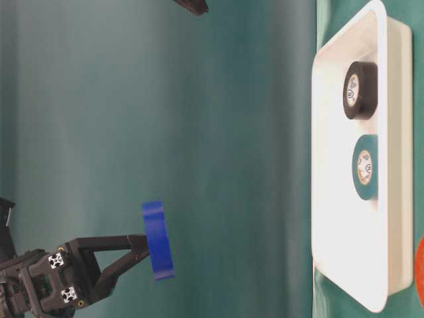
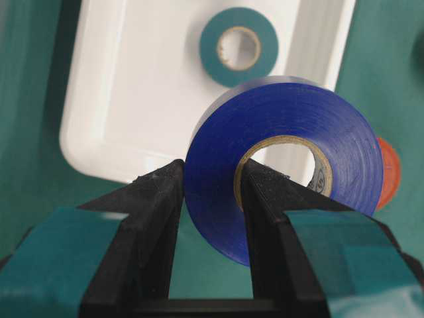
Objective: Pick up the tape from a random location and place it into the white case.
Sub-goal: 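Lower the blue roll into the tray's left side and open the left gripper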
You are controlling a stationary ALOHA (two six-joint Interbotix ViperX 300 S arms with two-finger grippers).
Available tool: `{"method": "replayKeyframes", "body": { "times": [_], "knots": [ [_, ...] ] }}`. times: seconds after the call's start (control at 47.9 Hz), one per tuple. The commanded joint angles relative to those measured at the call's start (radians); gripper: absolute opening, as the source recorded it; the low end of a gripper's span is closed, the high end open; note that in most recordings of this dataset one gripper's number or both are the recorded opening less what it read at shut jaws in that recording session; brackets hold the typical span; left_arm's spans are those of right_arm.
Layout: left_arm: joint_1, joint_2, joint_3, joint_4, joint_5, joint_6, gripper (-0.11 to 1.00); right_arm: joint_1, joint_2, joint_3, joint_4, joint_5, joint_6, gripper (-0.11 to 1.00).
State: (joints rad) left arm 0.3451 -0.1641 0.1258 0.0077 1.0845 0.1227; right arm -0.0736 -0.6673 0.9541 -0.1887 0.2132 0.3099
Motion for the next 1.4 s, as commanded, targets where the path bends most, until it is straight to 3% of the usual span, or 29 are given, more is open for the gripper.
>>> {"method": "replayKeyframes", "body": {
  "times": [0.0, 0.522, 1.066, 1.379],
  "knots": [
    [0.003, -0.031, -0.012, 0.000, -0.008, -0.002, 0.23, 0.002, -0.003, -0.012, -0.003, -0.005, 0.000, 0.82],
    [0.002, -0.014, 0.002, 0.000, -0.057, -0.002, 0.23, 0.002, -0.003, -0.012, -0.003, -0.005, 0.000, 0.82],
    [0.061, 0.072, 0.225, 0.000, -0.341, 0.000, 0.23, 0.002, -0.003, -0.011, -0.003, -0.005, -0.002, 0.82],
    [0.071, 0.195, 0.331, -0.002, -0.538, 0.002, 0.23, 0.002, -0.003, -0.011, -0.008, -0.005, -0.002, 0.82]
  ]
}}
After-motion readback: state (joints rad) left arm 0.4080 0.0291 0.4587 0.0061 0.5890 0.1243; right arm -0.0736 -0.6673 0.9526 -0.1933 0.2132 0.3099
